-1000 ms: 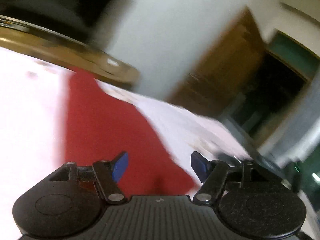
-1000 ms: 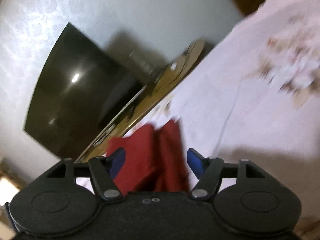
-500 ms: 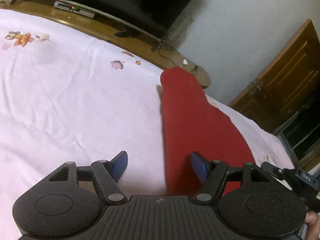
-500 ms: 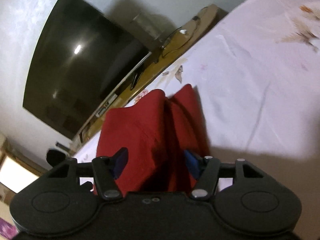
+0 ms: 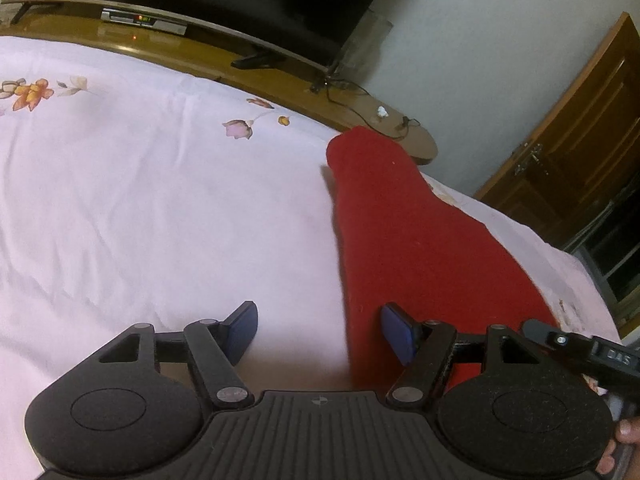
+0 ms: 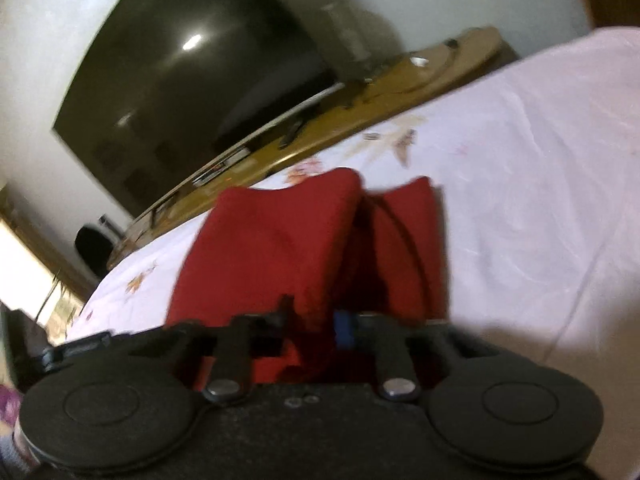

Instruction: Fold small clothes

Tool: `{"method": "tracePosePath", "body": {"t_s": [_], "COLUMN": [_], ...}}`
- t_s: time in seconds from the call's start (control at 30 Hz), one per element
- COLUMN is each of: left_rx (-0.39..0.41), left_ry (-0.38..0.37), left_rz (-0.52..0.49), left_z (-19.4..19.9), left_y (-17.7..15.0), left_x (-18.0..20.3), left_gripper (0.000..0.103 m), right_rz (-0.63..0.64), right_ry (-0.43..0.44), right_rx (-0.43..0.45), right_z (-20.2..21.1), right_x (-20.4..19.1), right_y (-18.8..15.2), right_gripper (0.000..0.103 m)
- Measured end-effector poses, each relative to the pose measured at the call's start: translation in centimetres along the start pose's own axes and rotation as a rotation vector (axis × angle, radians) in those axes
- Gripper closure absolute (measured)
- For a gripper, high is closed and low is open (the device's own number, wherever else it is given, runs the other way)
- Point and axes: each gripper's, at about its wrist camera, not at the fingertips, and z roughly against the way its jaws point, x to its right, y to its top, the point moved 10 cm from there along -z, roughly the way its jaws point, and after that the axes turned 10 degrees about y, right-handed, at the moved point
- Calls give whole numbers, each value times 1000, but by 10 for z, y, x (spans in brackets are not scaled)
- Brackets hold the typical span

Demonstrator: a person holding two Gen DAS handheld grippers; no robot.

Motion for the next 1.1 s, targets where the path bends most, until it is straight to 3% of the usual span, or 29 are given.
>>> {"method": "tracePosePath", "body": {"t_s": [0.1,0.23,0.3,0.4,0.47,0.6,0.7,0.8,0.93,0.97,1.0,1.03,1.1], "left_rx": [47,61,24,18,16,30,91,74,32,18,11,15,26], "left_ry": [-31,-14,49,67,60,69,43,42,24,32,48,62,102], "left_rz": [-5,-103,-158,-157,-167,-199,-210,-223,-199,-200,-202,-206,-271], "left_z": [9,10,-2,-7,-6,6,14,0,-20,-25,-29,-31,-34], "left_y": [6,6,-1,-2,-1,11,29,39,41,40,41,42,39], "left_x": [11,35,41,40,39,39,48,55,60,60,59,60,69], "left_gripper": [35,35,35,26,26,26,26,26,26,26,26,26,26], "right_rz": [96,113,71,-45,-110,-79,-53,-105,-147,-155,-146,-105,7], "right_ry": [-27,-27,-47,-112,-63,-49,-67,-35,25,33,27,10,-51], "right_rx": [52,133,128,53,95,88,166,189,133,115,97,103,180], "right_z": [17,49,50,30,33,37,47,34,1,-6,-12,-12,3], "right_x": [-18,-29,-13,31,40,34,35,50,61,63,61,58,51], "right_y": [9,19,12,-16,-22,-16,9,31,44,46,44,42,48], "right_gripper": [90,91,91,90,90,80,61,59,59,59,73,93,94]}}
